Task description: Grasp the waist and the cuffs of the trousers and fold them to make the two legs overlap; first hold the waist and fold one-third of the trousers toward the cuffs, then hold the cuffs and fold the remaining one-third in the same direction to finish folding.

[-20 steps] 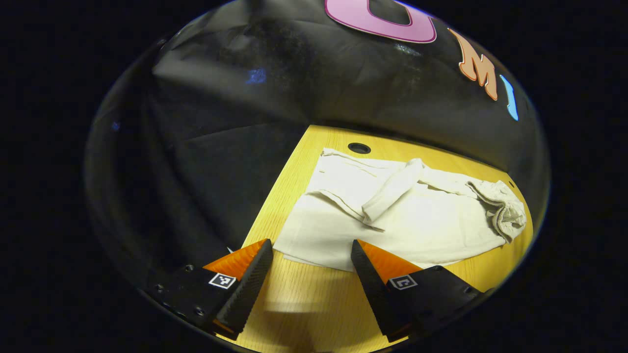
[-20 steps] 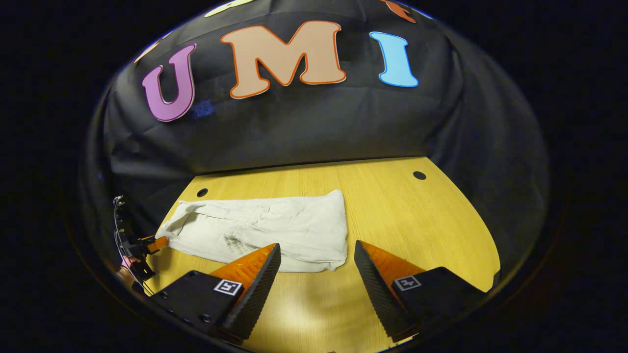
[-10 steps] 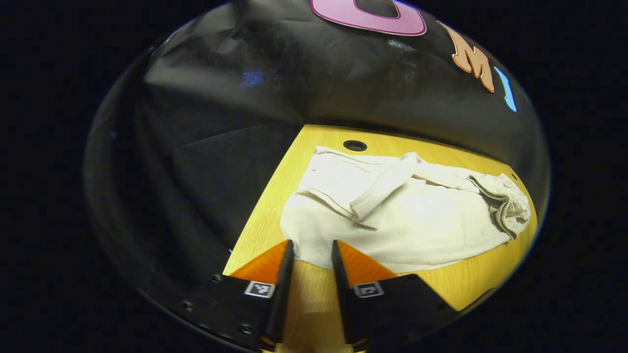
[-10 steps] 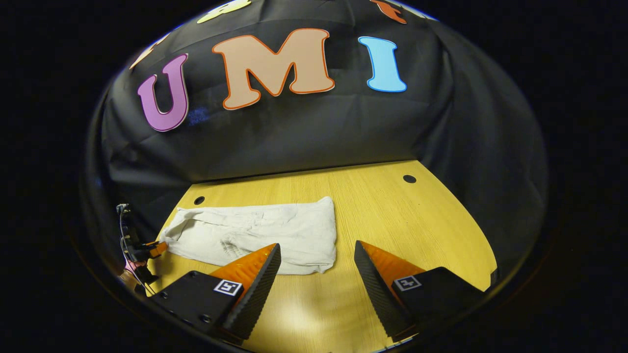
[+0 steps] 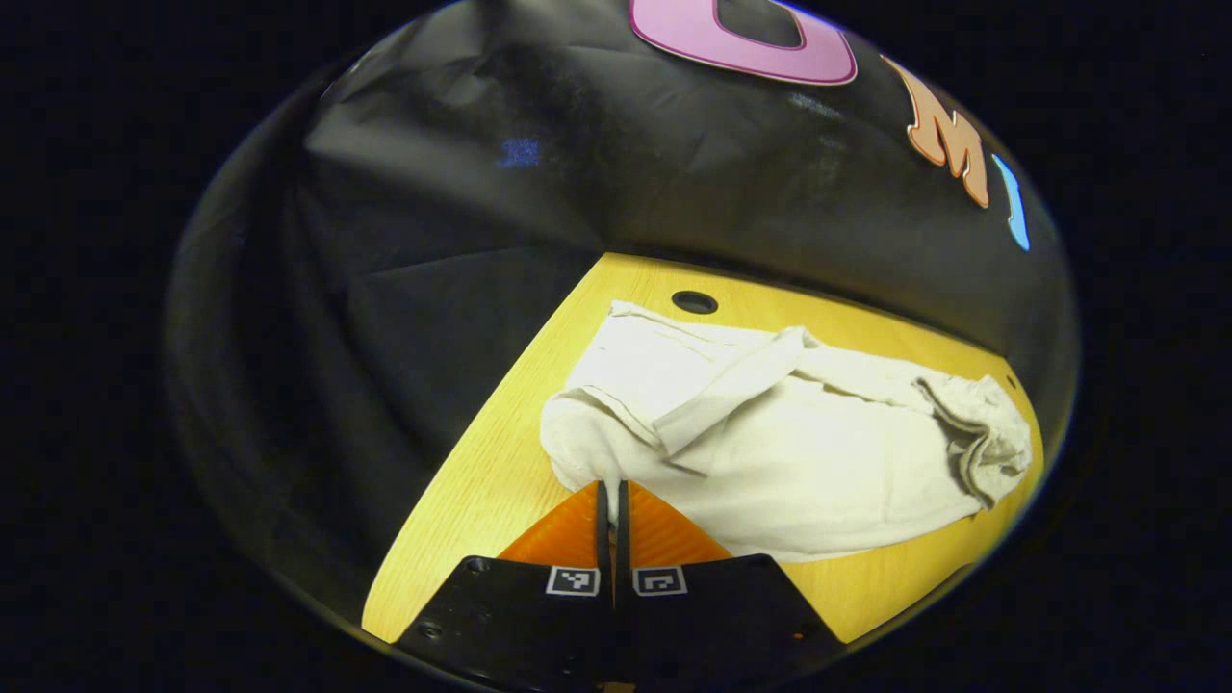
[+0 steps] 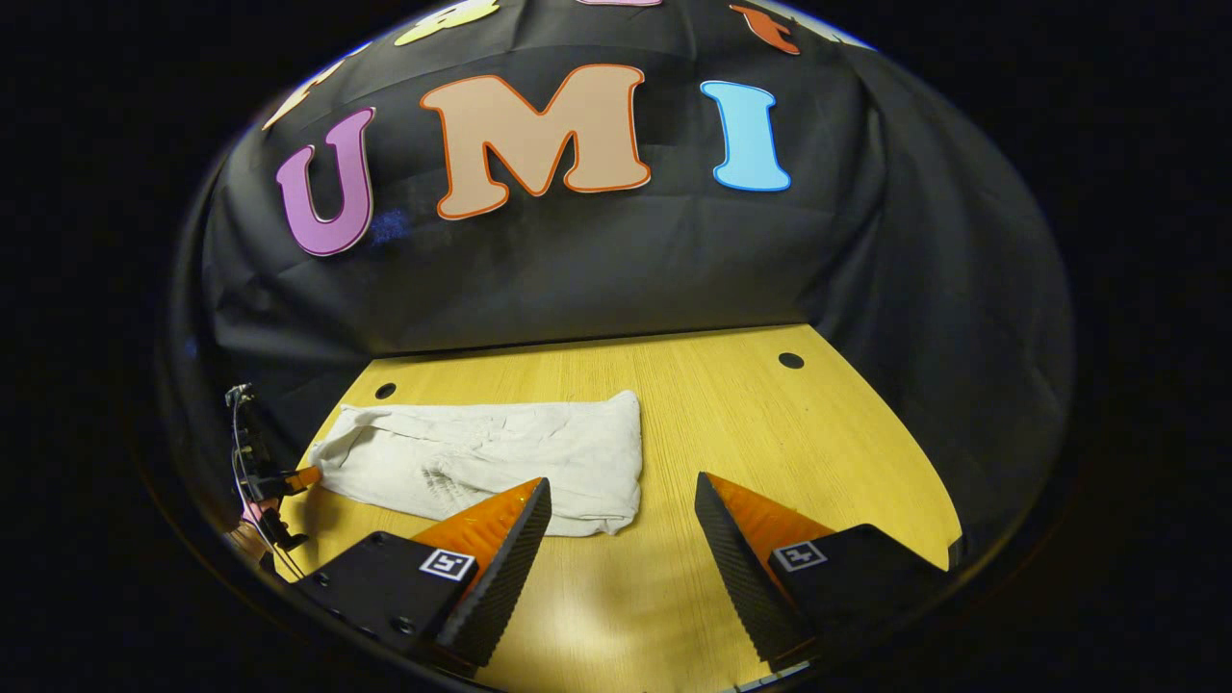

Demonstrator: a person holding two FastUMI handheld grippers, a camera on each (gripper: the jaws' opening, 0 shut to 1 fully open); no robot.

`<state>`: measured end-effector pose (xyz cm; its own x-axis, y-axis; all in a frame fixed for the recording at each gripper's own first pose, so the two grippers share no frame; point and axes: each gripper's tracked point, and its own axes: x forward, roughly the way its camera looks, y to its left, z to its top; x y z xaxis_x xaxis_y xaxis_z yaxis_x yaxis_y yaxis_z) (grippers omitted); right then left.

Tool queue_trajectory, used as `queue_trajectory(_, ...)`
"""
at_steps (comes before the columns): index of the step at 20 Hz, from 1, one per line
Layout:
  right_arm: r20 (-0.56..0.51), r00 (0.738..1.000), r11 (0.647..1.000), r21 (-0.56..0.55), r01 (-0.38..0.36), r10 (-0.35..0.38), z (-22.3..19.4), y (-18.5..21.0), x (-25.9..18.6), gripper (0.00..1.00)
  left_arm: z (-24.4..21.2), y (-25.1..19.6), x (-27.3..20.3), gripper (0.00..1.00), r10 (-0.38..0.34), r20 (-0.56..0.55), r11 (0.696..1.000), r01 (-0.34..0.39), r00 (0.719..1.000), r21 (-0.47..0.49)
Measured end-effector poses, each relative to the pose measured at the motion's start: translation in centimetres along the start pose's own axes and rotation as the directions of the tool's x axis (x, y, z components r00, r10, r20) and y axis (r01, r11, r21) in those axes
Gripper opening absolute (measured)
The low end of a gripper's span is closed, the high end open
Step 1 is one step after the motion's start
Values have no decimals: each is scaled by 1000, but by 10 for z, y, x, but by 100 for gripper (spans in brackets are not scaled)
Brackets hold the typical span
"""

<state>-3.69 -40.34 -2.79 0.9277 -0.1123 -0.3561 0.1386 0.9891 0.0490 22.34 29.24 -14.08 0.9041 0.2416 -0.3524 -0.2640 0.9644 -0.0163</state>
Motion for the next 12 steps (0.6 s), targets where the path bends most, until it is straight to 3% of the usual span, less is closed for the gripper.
queue_trajectory(4, 12, 1000, 1000, 2, -4, 4, 0, 1, 1, 96, 28, -35, -25, 0, -76, 62, 984, 85, 995, -159)
queue_trajectory(7, 18, 1000, 1000, -1, -15, 15, 0, 1, 0, 96, 54, -73, -41, 0, -143, 121, 942, 173, 982, -288)
queue_trajectory(12, 24, 999, 999, 3, -34, 34, 2, 2, 1, 97, 96, -137, -73, 0, -237, 203, 922, 286, 950, -262)
